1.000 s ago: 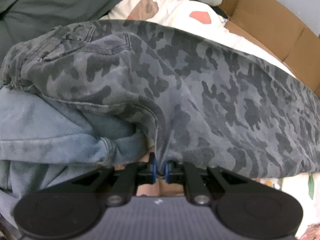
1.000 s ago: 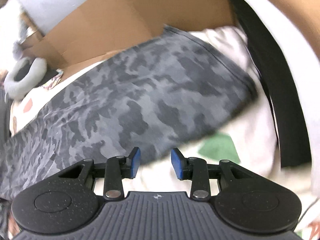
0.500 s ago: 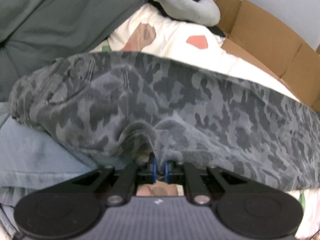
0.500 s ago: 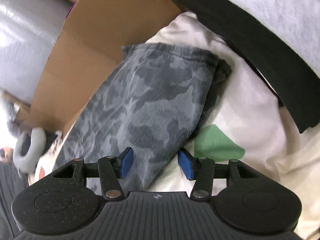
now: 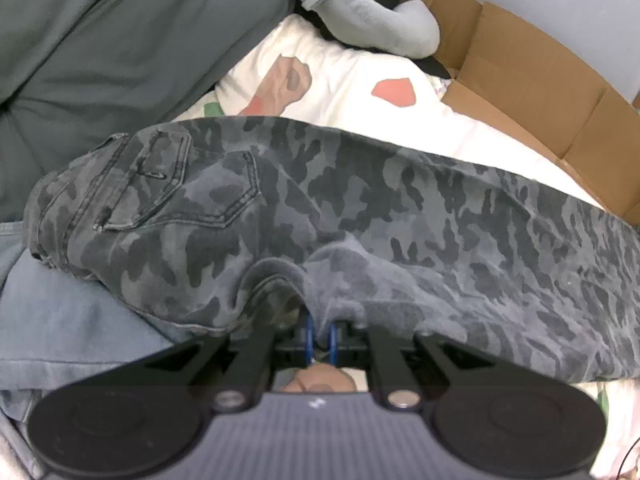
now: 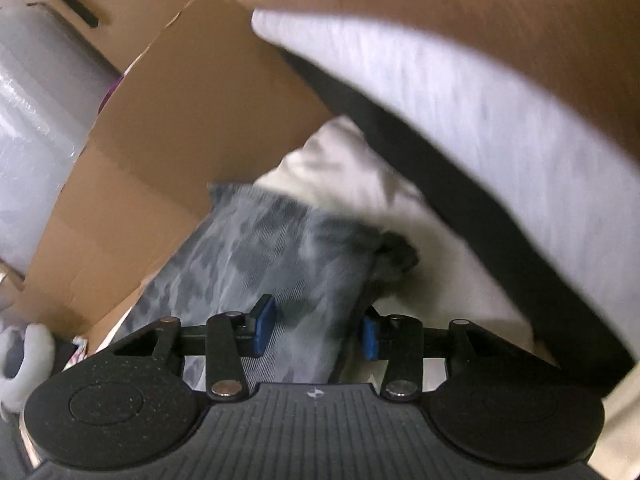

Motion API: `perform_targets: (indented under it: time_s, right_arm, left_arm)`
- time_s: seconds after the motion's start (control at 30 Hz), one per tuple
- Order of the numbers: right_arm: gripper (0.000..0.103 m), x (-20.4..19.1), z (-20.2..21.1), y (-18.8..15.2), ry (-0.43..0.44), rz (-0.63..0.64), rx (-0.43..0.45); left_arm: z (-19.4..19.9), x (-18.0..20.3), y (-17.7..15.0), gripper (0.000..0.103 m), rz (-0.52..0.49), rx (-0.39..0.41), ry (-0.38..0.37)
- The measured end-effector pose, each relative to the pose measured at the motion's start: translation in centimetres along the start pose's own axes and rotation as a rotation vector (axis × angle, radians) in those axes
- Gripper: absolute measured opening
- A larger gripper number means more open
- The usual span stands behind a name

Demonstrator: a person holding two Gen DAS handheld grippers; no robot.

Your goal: Fold clothes

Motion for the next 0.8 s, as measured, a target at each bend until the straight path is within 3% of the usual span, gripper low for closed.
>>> perform_targets:
  time_s: [0.1, 0.17, 0.27, 0.8]
  right_arm:
    - [0.039, -0.1, -0.9, 1.0, -0.014, 0.014, -0.005]
    - [0.016, -0.1, -1.4, 1.5, -0.033, 0.033, -0.022]
    - [0.008, -0.3, -1.5, 2.3, -0.025, 0.049, -0.046]
    - [0.004, -4.7, 3.7, 8.7, 0.082, 0.066, -0.122]
  left_arm:
    - [-0.3, 0.1, -0.1, 0.008, -0.006, -0.006, 0.003]
    - [-0.3, 0.1, -0.2, 0.008, -0.011, -0.010, 0.004]
    - [-0.3, 0.2, -0.1, 0.008, -0.018, -0.015, 0.004]
    - [4.3, -0.7, 0.6, 0.008, -0.069, -0.007, -0.019]
Point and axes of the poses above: each gripper's, at about its wrist camera, not at the fingertips, and z roughly against the way its jaws point, x to its right, y to its top, the point moved 7 cm from there along -z, roughly the way its jaws point, and after that the axes turned 5 degrees about z, right-handed, at the moved point
